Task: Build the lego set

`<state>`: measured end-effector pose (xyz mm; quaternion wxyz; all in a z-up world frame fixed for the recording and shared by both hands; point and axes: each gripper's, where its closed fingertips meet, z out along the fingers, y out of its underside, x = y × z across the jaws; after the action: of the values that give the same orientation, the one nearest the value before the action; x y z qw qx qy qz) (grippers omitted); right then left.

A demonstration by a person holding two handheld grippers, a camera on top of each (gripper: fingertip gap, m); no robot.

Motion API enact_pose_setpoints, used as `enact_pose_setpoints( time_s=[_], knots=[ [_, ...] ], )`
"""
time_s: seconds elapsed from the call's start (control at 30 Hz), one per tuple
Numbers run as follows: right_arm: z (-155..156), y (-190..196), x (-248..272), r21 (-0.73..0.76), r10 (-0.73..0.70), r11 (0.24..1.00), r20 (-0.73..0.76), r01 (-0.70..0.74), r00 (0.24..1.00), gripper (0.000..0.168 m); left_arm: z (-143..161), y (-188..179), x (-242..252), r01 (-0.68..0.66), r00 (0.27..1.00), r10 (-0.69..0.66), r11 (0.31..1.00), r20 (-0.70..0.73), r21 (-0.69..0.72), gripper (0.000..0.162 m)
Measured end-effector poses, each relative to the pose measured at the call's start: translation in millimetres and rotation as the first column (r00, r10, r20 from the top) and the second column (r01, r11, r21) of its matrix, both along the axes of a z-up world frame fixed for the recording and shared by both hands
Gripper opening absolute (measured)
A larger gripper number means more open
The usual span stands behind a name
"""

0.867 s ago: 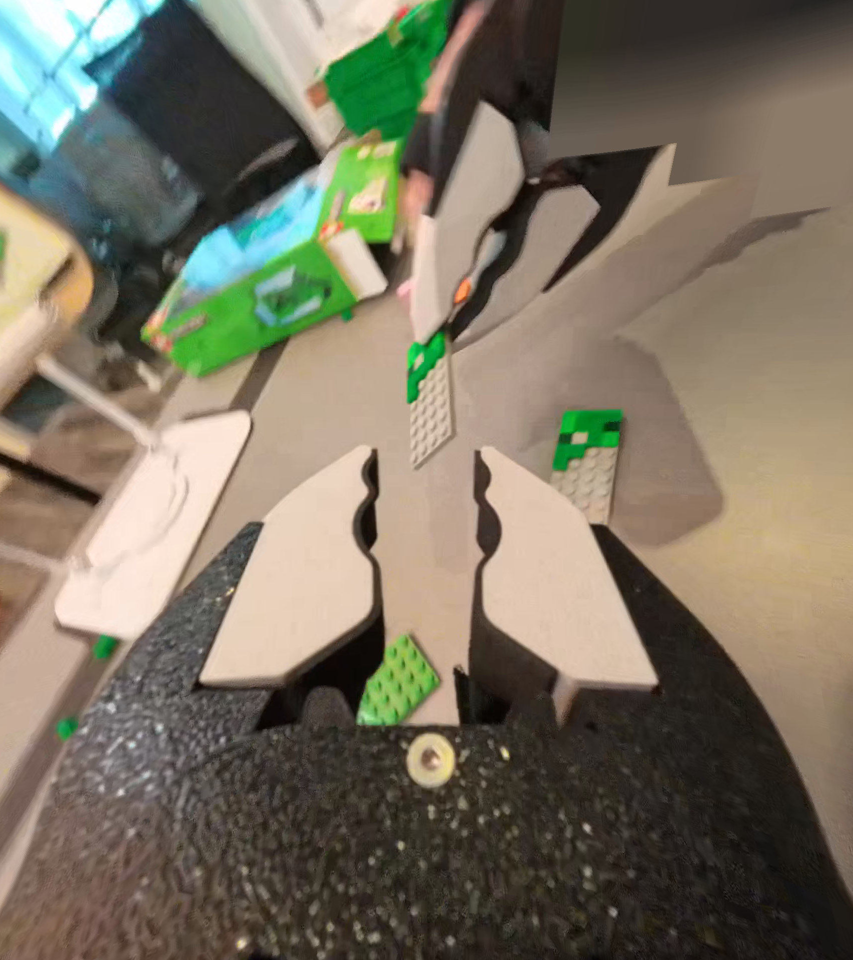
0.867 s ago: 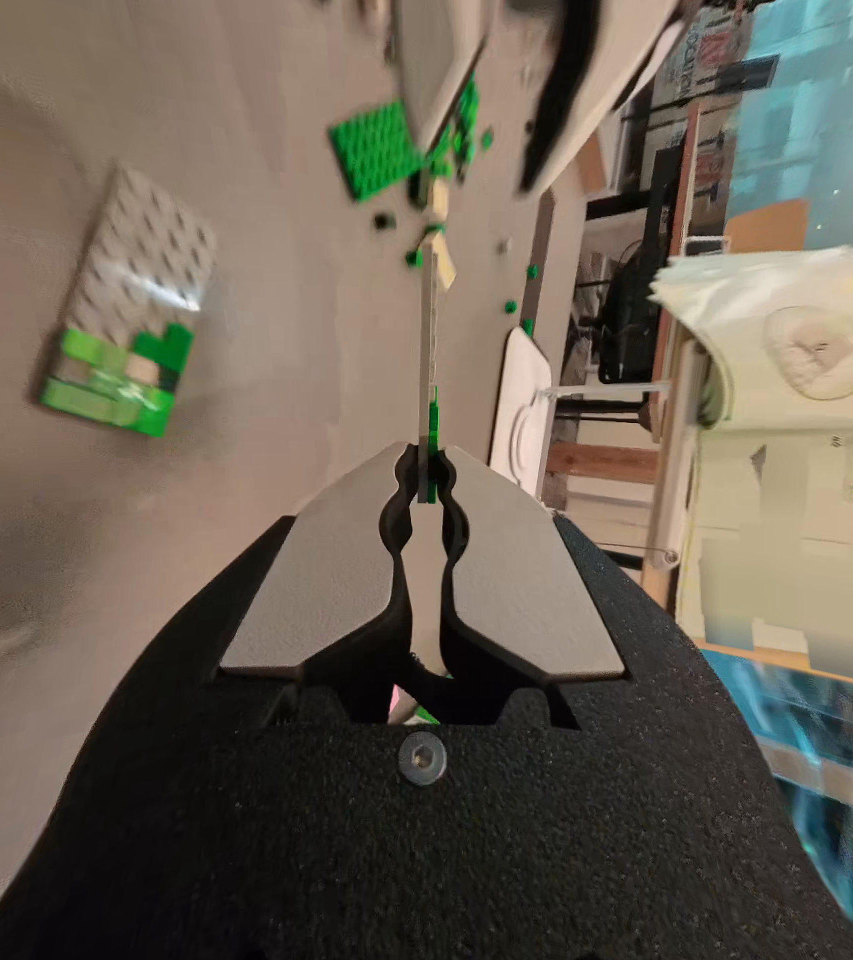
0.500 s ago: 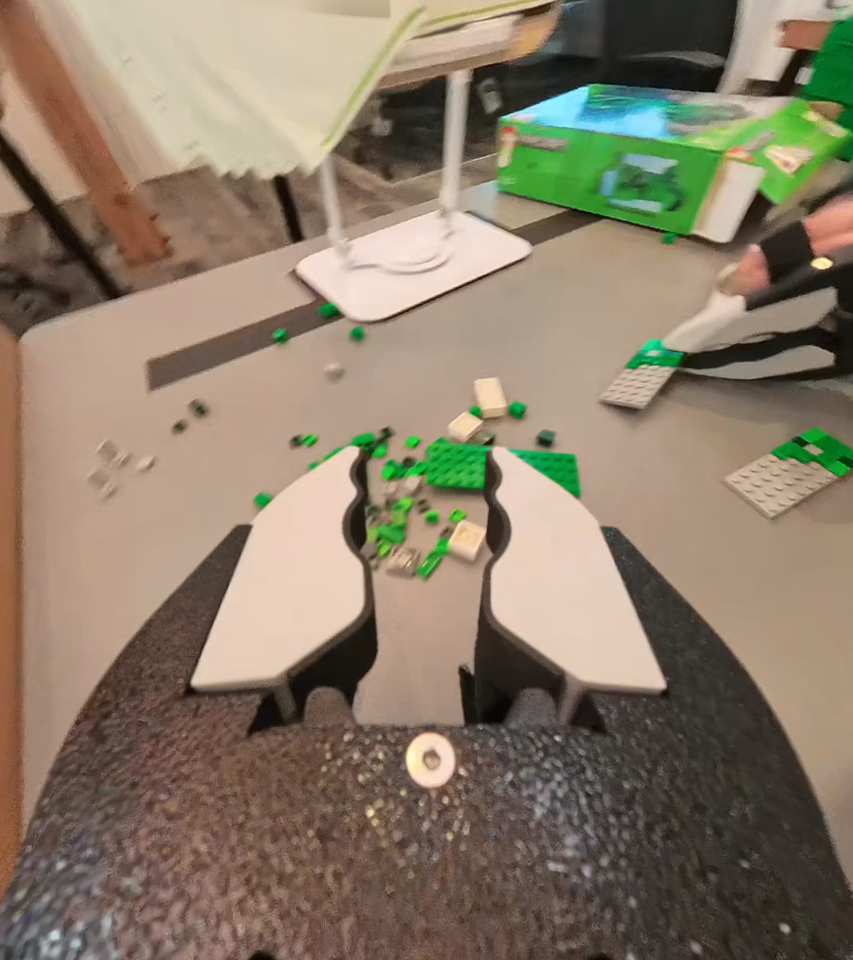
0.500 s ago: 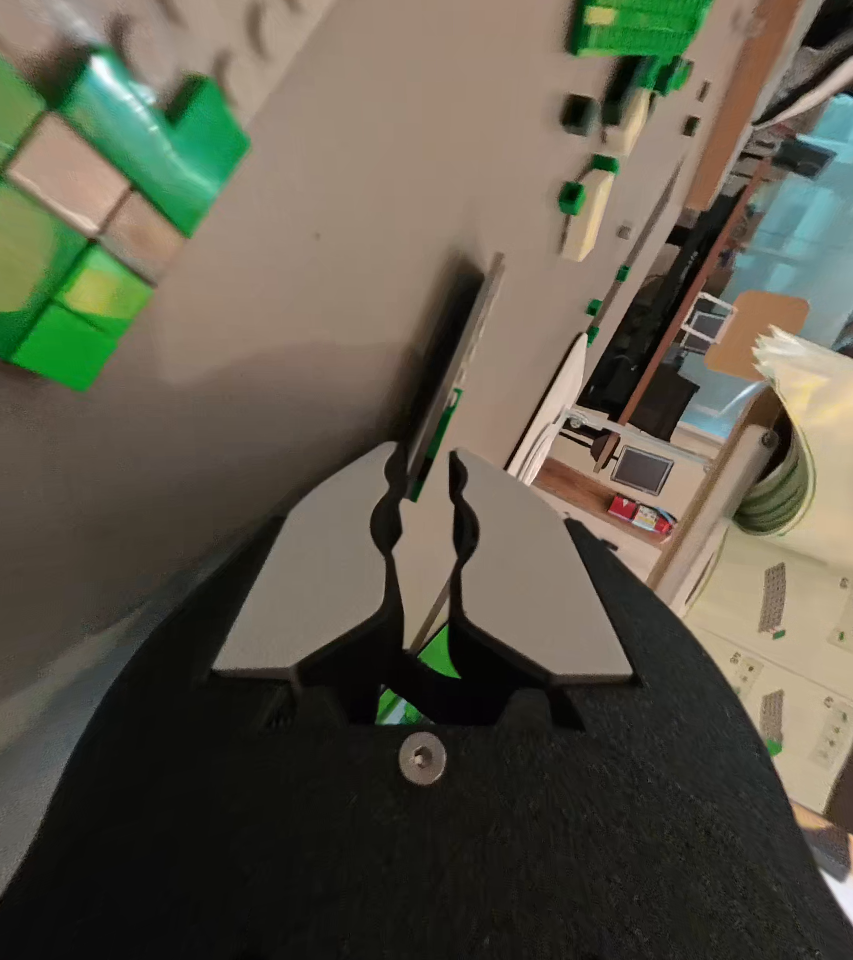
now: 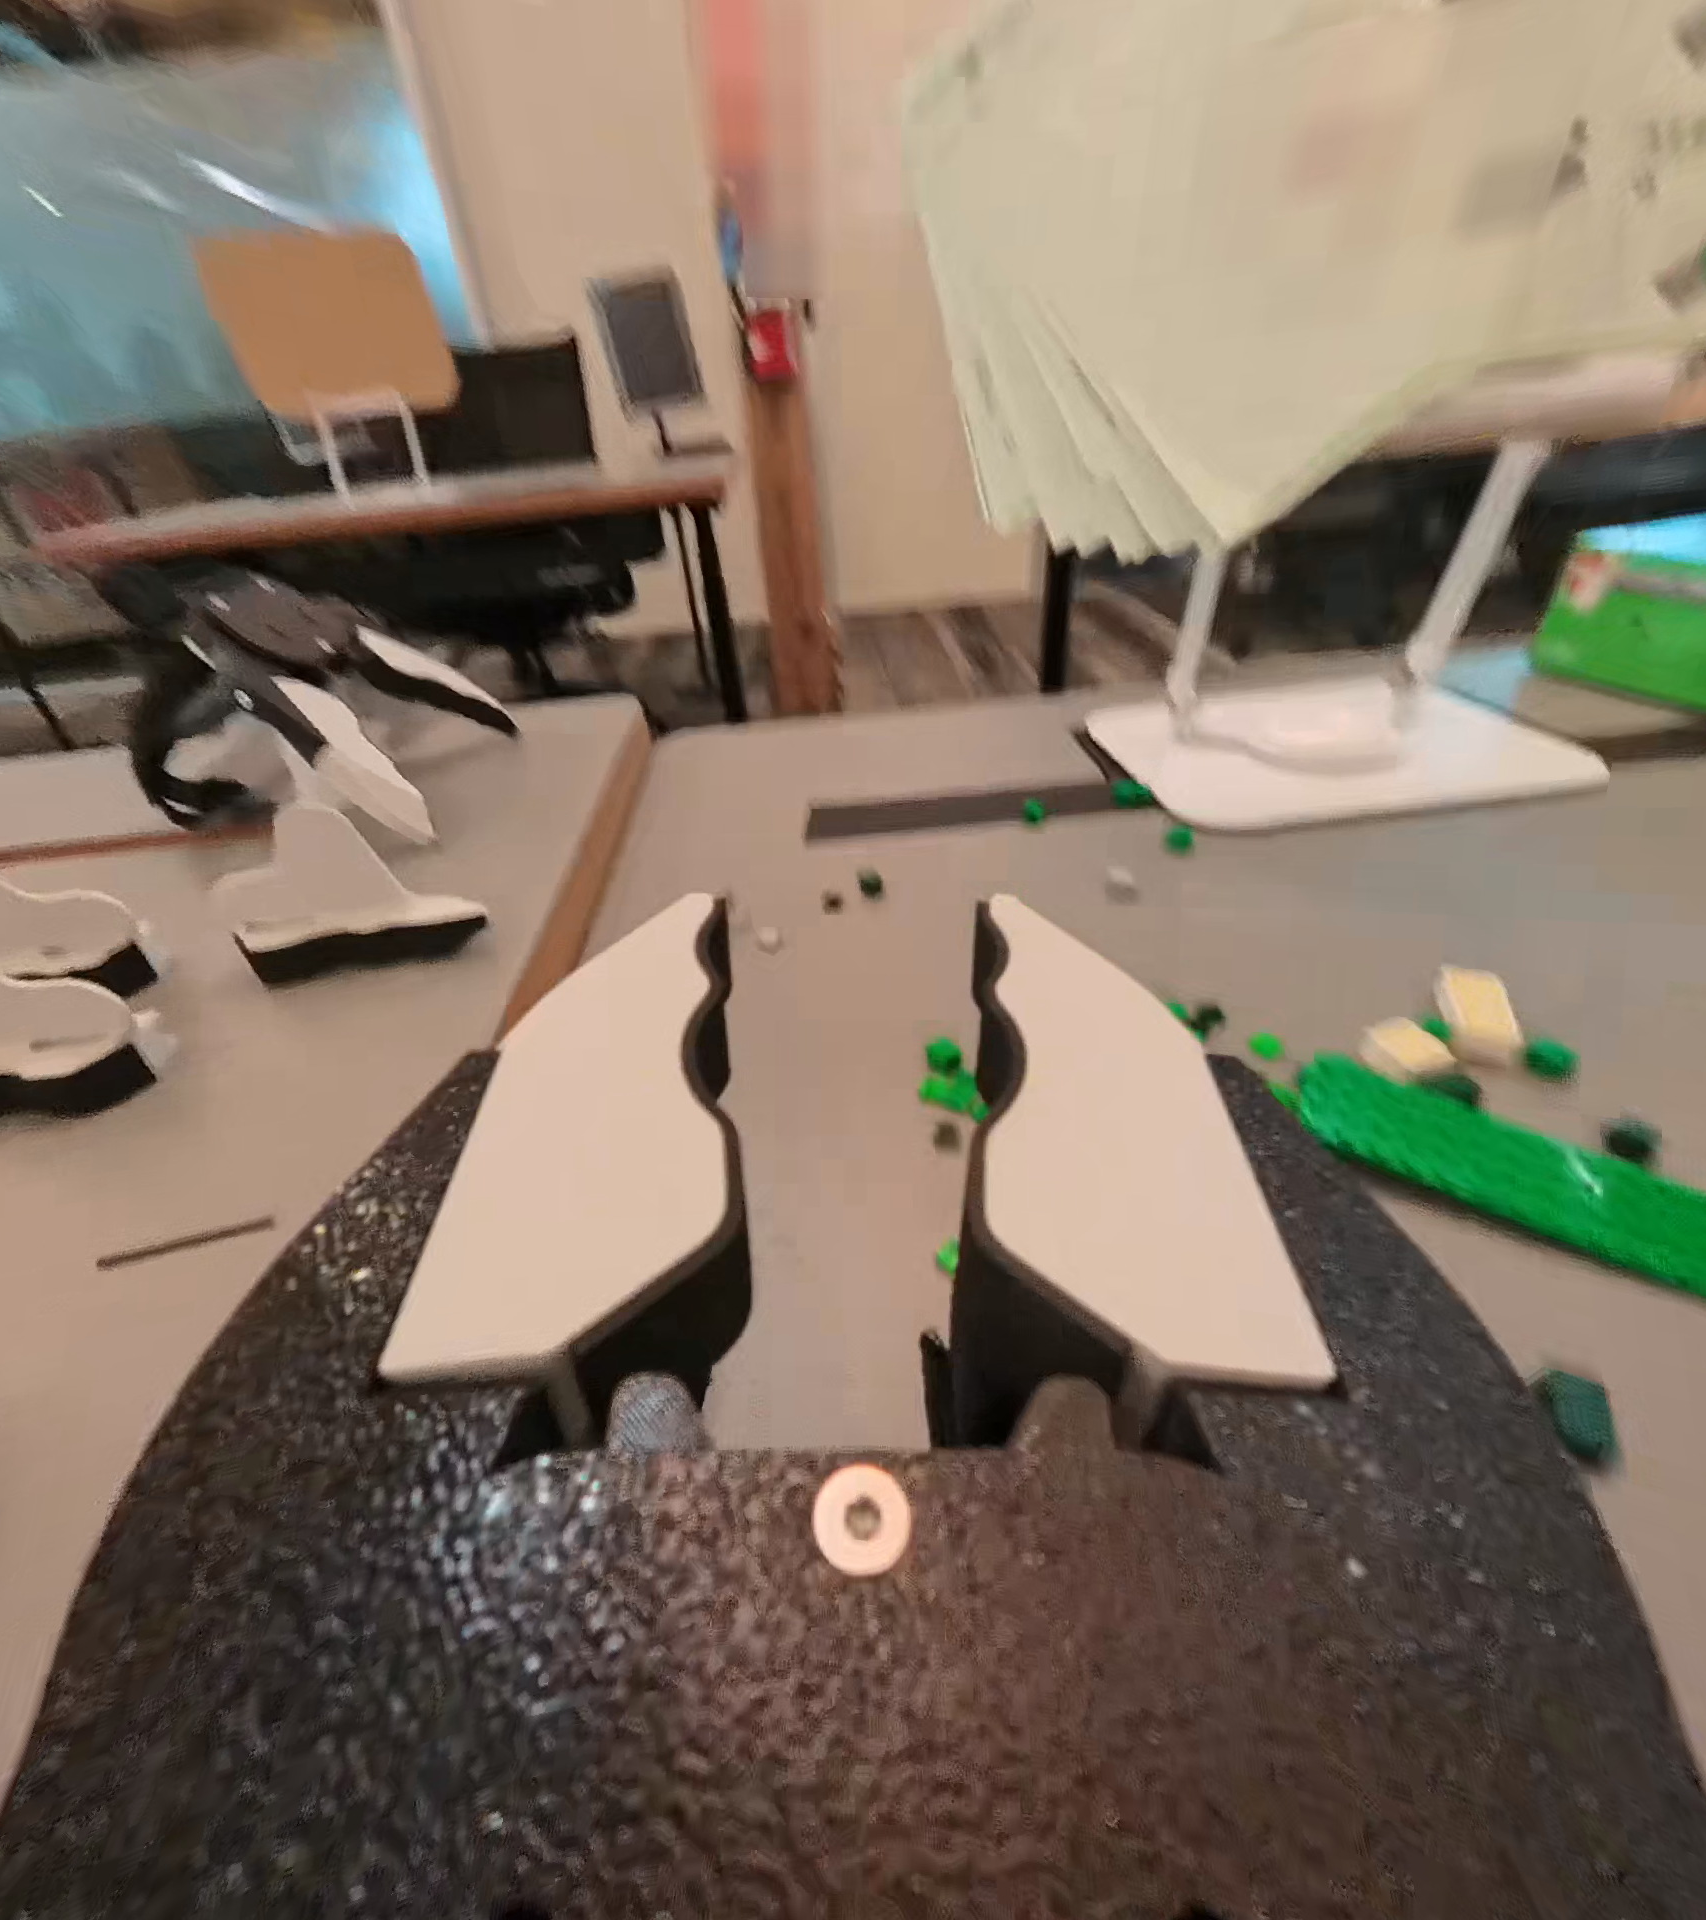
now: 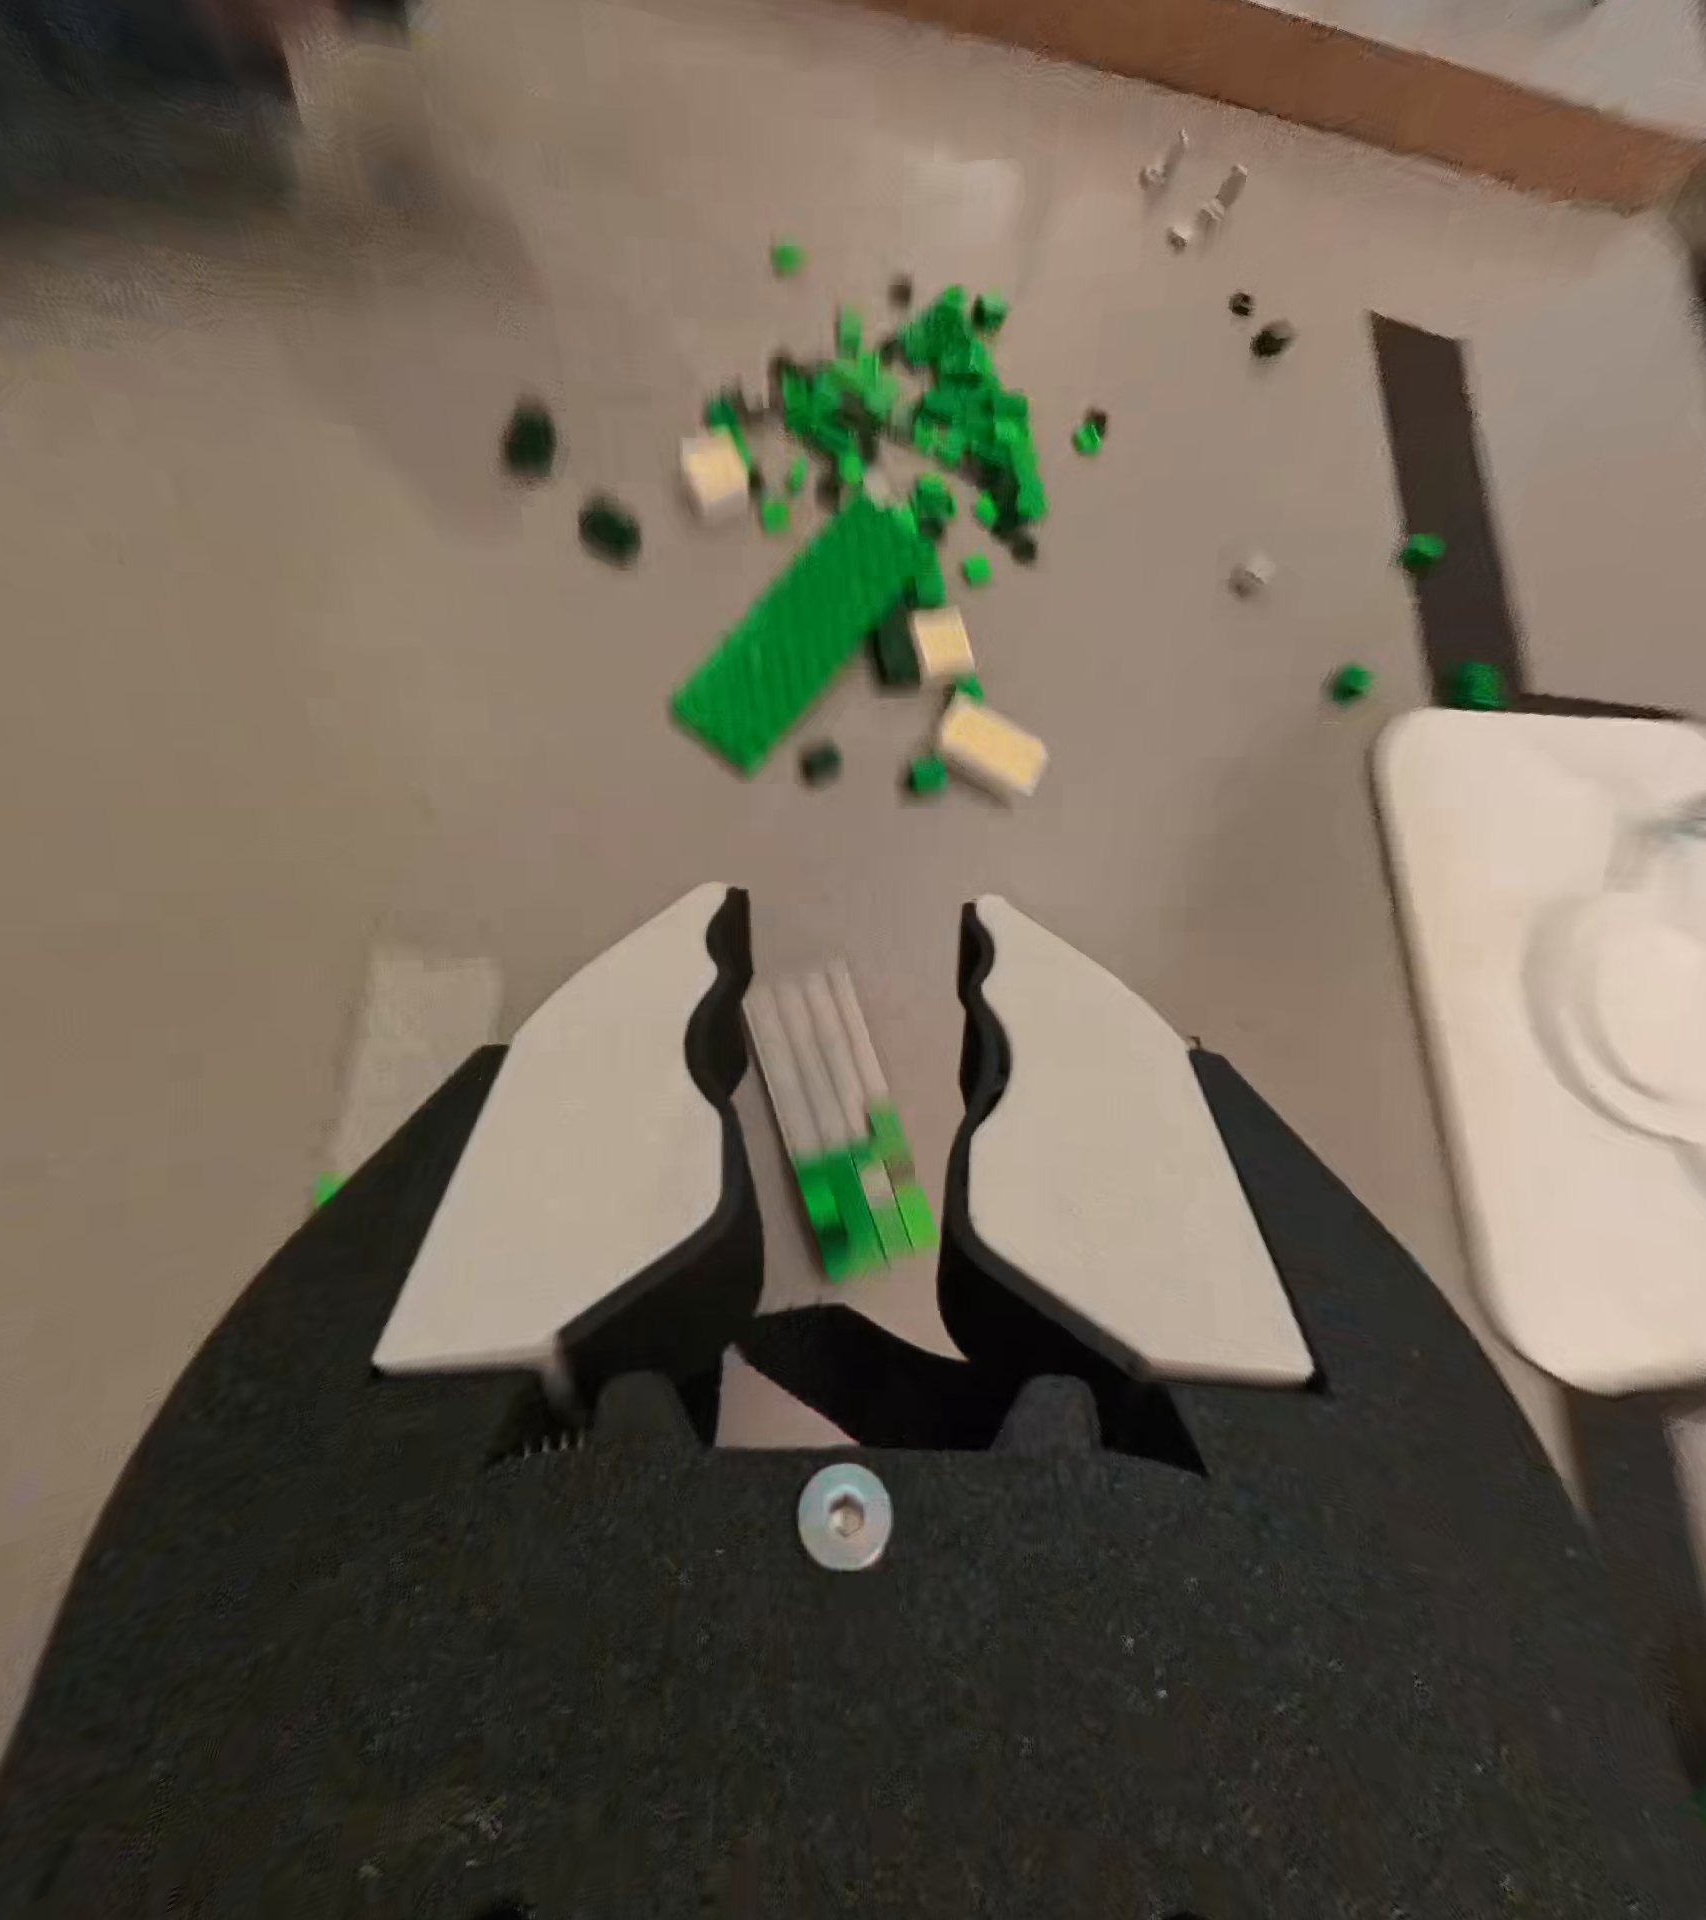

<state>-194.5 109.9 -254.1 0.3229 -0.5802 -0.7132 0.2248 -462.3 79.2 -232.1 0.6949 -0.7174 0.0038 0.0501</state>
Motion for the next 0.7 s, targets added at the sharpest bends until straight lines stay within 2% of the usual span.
enact_pose_setpoints(
  time_s=[0.07,0.1,0.17,0.27,0.3,0.4,0.57,0.63,0.7],
  knots=[
    [-3,2,-50,-0.211,-0.045,0.976,0.056,0.056,0.997,0.032,5,5,-7,-0.057,0.998,0.059,0.993,-0.021,0.100,0.039],
    [-6,5,-74,-0.270,-0.055,0.960,0.079,0.075,0.995,0.027,5,4,-8,-0.079,0.995,0.086,0.986,-0.040,0.148,0.037],
    [-15,17,-118,-0.337,-0.081,0.934,0.120,0.117,0.989,0.019,9,-3,-10,-0.107,0.986,0.132,0.969,-0.104,0.221,0.035],
    [-33,37,-164,-0.381,-0.139,0.897,0.241,0.226,0.961,0.004,15,-9,-8,-0.060,0.977,0.110,0.965,-0.185,0.255,0.032],
    [-40,41,-175,-0.416,-0.171,0.862,0.297,0.289,0.939,0.003,17,-10,-10,-0.060,0.981,0.106,0.963,-0.165,0.262,0.032],
    [-51,32,-210,-0.616,-0.187,0.651,0.435,0.443,0.881,0.005,18,-6,-14,-0.059,0.987,0.095,0.964,-0.127,0.259,0.032],
    [-72,40,-223,-0.531,-0.222,0.598,0.610,0.600,0.761,0.006,19,-5,-10,-0.048,0.988,0.085,0.964,-0.130,0.262,0.031],
    [-77,44,-221,-0.483,-0.239,0.603,0.650,0.635,0.721,0.005,17,-2,-7,-0.037,0.987,0.075,0.968,-0.144,0.248,0.030],
    [-83,45,-216,-0.442,-0.248,0.598,0.692,0.669,0.679,0.010,17,-2,-5,-0.032,0.984,0.072,0.970,-0.161,0.243,0.029]
  ],
)
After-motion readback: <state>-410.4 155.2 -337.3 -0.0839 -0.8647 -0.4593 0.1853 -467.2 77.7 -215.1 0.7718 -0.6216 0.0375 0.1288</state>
